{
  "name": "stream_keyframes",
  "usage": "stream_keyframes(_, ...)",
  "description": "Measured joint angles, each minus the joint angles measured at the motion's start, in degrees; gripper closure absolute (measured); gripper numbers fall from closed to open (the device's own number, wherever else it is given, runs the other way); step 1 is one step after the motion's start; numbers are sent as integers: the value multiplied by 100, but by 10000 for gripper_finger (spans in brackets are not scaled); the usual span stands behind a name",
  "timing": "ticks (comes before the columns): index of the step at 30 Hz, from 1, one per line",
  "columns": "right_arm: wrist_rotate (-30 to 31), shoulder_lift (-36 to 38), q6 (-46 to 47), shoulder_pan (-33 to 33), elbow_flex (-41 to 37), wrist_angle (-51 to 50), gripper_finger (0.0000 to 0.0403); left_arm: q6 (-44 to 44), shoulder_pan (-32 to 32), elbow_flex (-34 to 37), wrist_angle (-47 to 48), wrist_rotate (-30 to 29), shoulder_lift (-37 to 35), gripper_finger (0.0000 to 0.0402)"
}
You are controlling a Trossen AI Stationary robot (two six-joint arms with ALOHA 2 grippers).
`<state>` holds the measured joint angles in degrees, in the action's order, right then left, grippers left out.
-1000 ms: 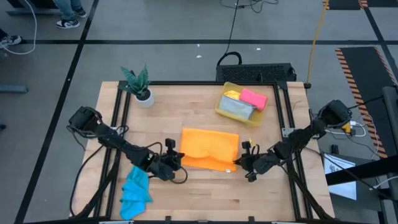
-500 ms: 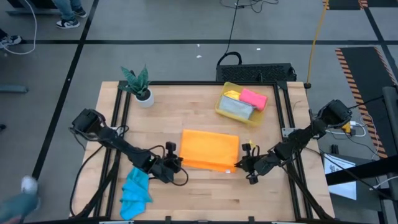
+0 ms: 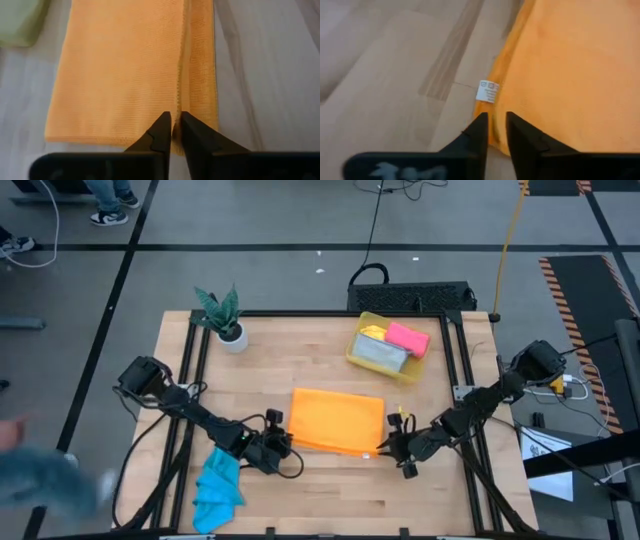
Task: Fold microfiber towels
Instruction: Fold the orange kitchen towel
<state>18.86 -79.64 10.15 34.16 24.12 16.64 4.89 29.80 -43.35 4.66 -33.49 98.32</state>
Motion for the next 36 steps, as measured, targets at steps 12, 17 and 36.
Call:
stream_keyframes(12, -1183, 142, -76, -107, -2, 330, 243, 669, -11, -138, 919, 838, -348, 236)
stream_keyframes(17, -795, 395, 100, -279, -2, 585, 272, 658, -138, -216, 796, 382, -566, 224)
stream_keyframes(36, -391, -273, 1618, -1038, -833, 957, 394, 999, -831, -229, -988, 2590, 418, 389)
